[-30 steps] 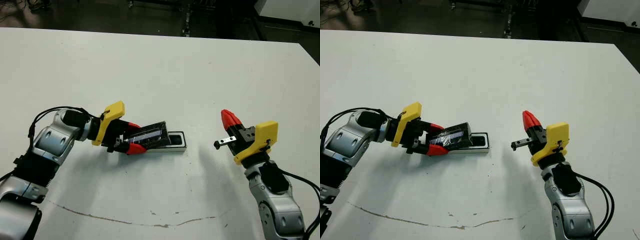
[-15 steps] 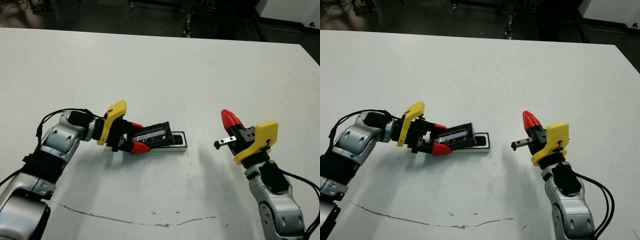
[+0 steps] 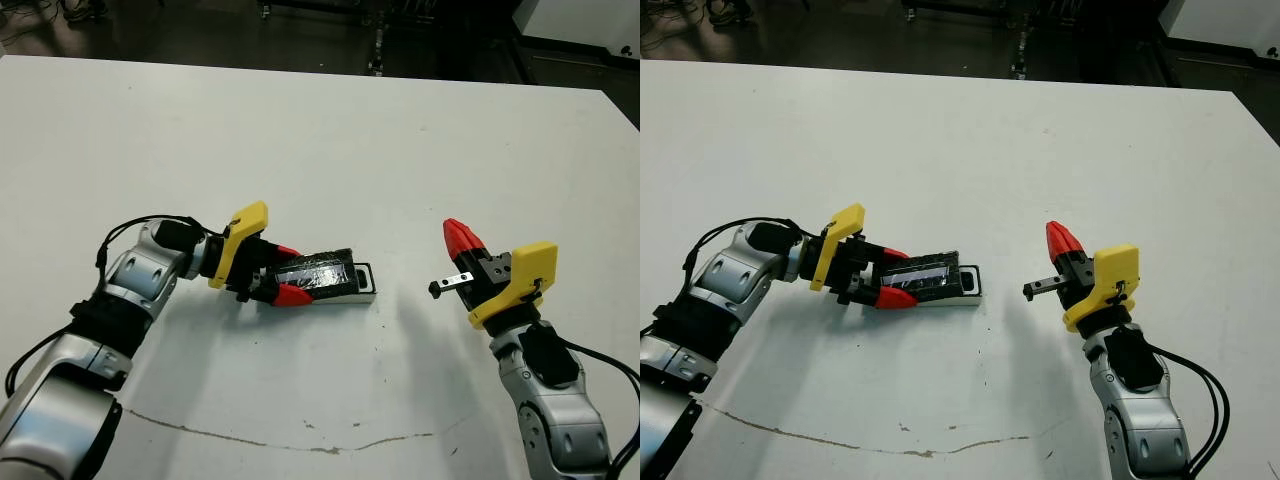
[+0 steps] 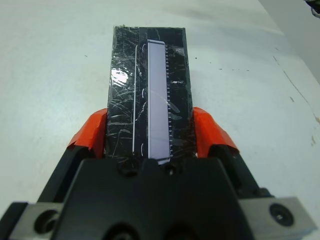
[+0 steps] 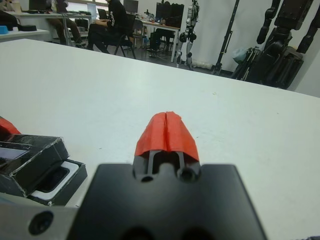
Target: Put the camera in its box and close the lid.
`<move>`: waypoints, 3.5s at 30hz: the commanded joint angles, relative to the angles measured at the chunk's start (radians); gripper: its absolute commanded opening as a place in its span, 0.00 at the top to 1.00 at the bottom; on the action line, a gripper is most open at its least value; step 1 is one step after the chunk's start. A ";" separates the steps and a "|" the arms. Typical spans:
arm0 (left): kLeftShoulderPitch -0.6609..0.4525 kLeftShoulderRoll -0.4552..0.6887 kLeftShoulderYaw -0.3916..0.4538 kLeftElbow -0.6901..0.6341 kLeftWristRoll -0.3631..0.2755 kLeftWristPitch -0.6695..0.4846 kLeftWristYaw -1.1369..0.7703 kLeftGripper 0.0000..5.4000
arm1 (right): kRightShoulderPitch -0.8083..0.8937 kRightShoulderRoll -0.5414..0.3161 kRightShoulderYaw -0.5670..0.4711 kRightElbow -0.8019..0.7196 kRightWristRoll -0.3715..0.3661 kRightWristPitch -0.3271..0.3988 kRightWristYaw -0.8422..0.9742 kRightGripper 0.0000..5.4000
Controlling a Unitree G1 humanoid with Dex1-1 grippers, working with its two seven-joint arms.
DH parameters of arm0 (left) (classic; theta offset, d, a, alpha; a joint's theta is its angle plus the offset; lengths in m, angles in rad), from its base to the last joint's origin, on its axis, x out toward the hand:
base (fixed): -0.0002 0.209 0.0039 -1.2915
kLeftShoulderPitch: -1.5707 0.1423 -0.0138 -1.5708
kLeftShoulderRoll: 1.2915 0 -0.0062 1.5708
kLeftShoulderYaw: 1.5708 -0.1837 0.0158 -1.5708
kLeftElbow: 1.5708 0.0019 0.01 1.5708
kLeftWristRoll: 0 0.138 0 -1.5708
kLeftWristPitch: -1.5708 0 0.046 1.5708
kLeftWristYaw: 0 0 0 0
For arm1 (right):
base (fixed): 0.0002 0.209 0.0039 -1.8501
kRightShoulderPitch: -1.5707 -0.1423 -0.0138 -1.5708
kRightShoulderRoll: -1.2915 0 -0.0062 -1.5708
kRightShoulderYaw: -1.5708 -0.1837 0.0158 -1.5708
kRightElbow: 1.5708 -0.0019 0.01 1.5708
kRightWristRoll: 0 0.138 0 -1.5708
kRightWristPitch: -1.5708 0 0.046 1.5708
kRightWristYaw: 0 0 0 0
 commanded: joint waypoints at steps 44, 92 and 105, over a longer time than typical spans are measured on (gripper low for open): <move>-0.069 -0.264 -0.149 0.234 0.151 -0.063 0.079 0.42 | 0.014 -0.012 -0.029 0.007 0.006 -0.007 0.014 1.00; 0.214 -0.033 0.043 0.050 0.036 -0.118 0.146 0.00 | 0.004 -0.013 -0.039 0.008 0.013 -0.013 0.030 1.00; 0.309 0.066 0.114 -0.202 -0.045 0.026 0.176 0.00 | 0.003 -0.006 -0.028 -0.005 0.009 0.005 0.016 1.00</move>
